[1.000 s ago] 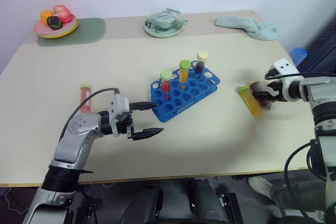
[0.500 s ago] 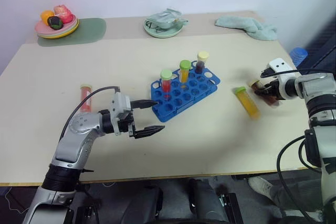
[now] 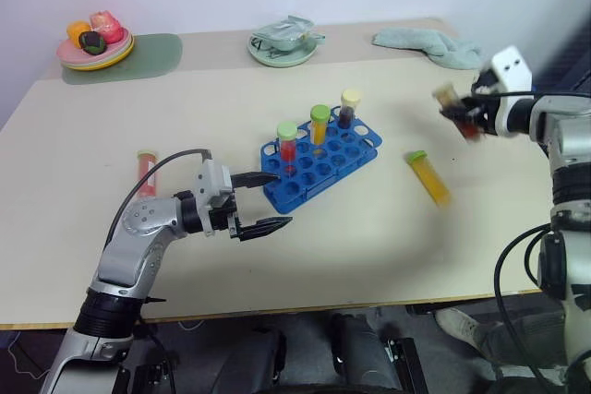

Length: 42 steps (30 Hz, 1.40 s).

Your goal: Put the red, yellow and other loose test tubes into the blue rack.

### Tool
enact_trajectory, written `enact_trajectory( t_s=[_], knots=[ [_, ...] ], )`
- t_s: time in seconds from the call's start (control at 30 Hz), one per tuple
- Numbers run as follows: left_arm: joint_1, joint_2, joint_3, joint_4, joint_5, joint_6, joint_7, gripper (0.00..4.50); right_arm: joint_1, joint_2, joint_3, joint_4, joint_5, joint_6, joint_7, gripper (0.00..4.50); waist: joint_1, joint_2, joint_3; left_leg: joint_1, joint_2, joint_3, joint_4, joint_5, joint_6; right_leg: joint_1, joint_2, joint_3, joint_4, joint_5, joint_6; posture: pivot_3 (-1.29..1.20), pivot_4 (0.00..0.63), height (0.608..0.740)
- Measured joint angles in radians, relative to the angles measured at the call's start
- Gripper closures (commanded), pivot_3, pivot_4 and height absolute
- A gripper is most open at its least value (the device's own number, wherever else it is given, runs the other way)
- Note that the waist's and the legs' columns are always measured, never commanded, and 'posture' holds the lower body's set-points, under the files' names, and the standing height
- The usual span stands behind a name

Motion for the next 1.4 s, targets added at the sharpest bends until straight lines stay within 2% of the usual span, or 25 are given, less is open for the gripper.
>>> enact_trajectory(
  t_s=[0.13, 0.23, 0.37, 0.53, 0.77, 1.13, 1.4],
  knots=[
    [-0.001, 0.002, 0.012, 0.008, -0.003, 0.004, 0.007, 0.16, 0.195, 0.235, -0.063, -0.255, 0.102, -0.121, -0.13, 3.32, 0.001, 0.0, 0.0, 0.001, 0.0, 0.0, 0.001, 0.001, -0.001, 0.001, 0.0, 0.0, 0.001, 0.001, -0.001, 0.0, 0.15, 0.74],
    [-0.003, 0.009, 0.024, 0.027, -0.005, 0.005, 0.005, 0.16, 0.277, 0.384, -0.061, -0.281, 0.094, -0.316, -0.243, 3.32, 0.0, 0.0, 0.0, 0.001, 0.0, 0.001, 0.001, 0.001, -0.001, 0.0, 0.001, 0.0, 0.001, 0.001, -0.002, 0.0, 0.15, 0.74],
    [-0.005, 0.023, 0.045, 0.05, -0.007, 0.005, -0.006, 0.16, 0.294, 0.498, -0.055, -0.215, 0.08, -0.55, -0.335, 3.32, -0.004, 0.0, 0.0, 0.001, 0.0, 0.001, 0.001, 0.001, -0.001, 0.0, 0.002, 0.0, 0.001, 0.002, -0.002, 0.0, 0.15, 0.74],
    [0.01, 0.036, 0.073, 0.05, -0.013, 0.007, -0.016, 0.16, 0.285, 0.569, -0.051, -0.038, 0.071, -0.777, -0.383, 3.32, -0.02, 0.0, 0.0, 0.002, 0.001, 0.001, 0.0, 0.001, -0.002, 0.0, 0.002, 0.0, 0.002, 0.002, -0.002, 0.0, 0.15, 0.74],
    [0.059, 0.059, 0.092, 0.005, -0.03, 0.036, 0.004, 0.16, 0.255, 0.614, -0.049, 0.141, 0.091, -0.939, -0.379, 3.32, -0.029, 0.0, 0.0, 0.003, 0.003, 0.001, -0.001, 0.003, -0.004, 0.0, 0.004, 0.0, 0.002, 0.003, -0.004, 0.0, 0.15, 0.74],
    [0.075, 0.073, 0.117, -0.085, -0.051, 0.097, 0.054, 0.16, 0.118, 0.678, -0.059, 0.424, 0.122, -1.094, -0.369, 3.32, -0.031, 0.001, 0.0, 0.003, 0.003, 0.001, -0.001, 0.003, -0.004, -0.001, 0.004, 0.0, 0.002, 0.003, -0.004, 0.0, 0.15, 0.74],
    [0.087, 0.078, 0.118, -0.094, -0.053, 0.117, 0.061, 0.16, 0.092, 0.677, -0.084, 0.509, 0.134, -1.173, -0.379, 3.32, -0.043, 0.001, 0.0, 0.003, 0.003, 0.0, -0.001, 0.003, -0.004, 0.0, 0.004, 0.0, 0.002, 0.003, -0.005, 0.0, 0.15, 0.74]
  ],
)
